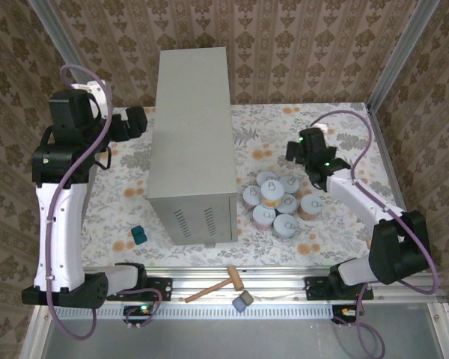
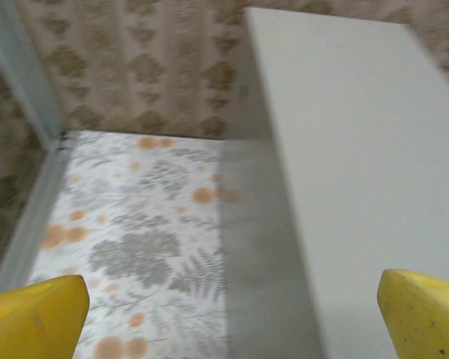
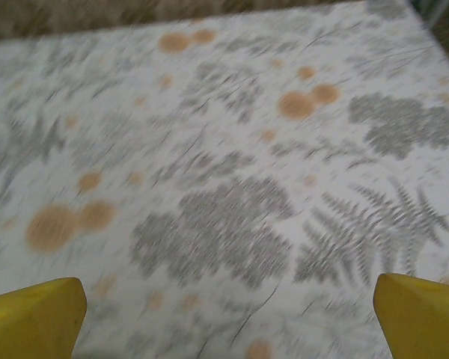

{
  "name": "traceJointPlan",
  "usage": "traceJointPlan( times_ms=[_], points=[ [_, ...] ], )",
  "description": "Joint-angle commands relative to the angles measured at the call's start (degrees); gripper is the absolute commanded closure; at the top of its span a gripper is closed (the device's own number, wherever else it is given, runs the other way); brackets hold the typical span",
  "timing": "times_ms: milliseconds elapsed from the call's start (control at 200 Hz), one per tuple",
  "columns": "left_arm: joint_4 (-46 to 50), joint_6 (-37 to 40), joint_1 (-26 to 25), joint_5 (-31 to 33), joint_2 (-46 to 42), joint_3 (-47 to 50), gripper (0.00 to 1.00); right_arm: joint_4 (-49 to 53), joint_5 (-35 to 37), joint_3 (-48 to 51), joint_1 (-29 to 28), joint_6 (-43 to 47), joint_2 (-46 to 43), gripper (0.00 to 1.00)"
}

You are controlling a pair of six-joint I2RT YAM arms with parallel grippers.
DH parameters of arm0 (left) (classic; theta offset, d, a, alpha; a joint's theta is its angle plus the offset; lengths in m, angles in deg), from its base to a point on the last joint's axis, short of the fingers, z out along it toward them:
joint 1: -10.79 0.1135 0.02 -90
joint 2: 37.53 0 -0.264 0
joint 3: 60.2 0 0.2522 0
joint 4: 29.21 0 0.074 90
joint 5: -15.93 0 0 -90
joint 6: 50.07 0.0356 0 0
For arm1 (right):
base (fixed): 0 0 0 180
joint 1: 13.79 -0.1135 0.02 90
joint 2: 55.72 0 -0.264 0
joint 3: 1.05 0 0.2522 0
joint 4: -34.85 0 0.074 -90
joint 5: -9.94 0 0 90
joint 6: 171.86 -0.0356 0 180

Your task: Place and organize the canned foods onto the counter

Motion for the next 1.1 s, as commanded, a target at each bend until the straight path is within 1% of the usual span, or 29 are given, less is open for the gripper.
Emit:
traceJointPlan(
  times_ms=[0,145,255,305,390,460,575,595,780,940,1020,1095],
  points=[
    [1.1,3.1,-1.8,-10.0,0.1,-1.9,0.0,14.3,4.5,-2.9,-4.6,-1.5,-3.0,0.0],
    [1.7,5.6,-5.7,-11.4,0.3,-2.7,0.0,21.6,3.3,-4.1,-10.7,0.1,-5.7,0.0],
    [1.3,6.5,-10.2,-12.0,0.4,-2.2,0.0,26.7,2.0,-5.3,-14.5,-0.4,-7.2,0.0],
    [1.3,6.9,-12.5,-12.4,0.7,-2.4,0.0,28.3,0.2,-5.6,-15.7,-1.0,-7.7,0.0],
    [1.6,7.7,-15.2,-14.3,1.1,-2.4,0.0,29.0,-3.1,-5.5,-17.6,-1.7,-9.0,0.0],
    [1.9,8.3,-16.4,-16.7,0.9,-1.9,0.0,28.5,-3.7,-5.1,-19.9,-1.3,-9.9,0.0],
    [2.5,9.5,-16.9,-17.8,0.4,-1.4,0.0,29.2,-3.0,-5.2,-22.3,-1.9,-9.5,0.0],
    [2.5,9.7,-18.7,-18.0,0.2,-1.2,0.0,29.2,-3.0,-5.1,-22.6,-2.1,-9.4,0.0],
    [3.8,11.9,-21.6,-22.3,-0.2,-0.9,0.0,28.2,-1.4,-3.7,-24.1,-4.6,-7.3,0.0],
    [10.2,14.8,-27.4,-21.1,2.9,-6.1,0.0,26.1,-0.7,-1.9,-24.1,-6.2,-6.0,0.0],
    [12.9,15.9,-31.3,-18.4,5.1,-8.8,0.0,24.9,-1.1,-1.4,-24.1,-6.6,-4.8,0.0],
    [15.8,17.6,-36.3,-14.1,7.6,-11.5,0.0,24.1,-0.6,-0.9,-24.2,-7.2,-4.1,0.0]
  ],
)
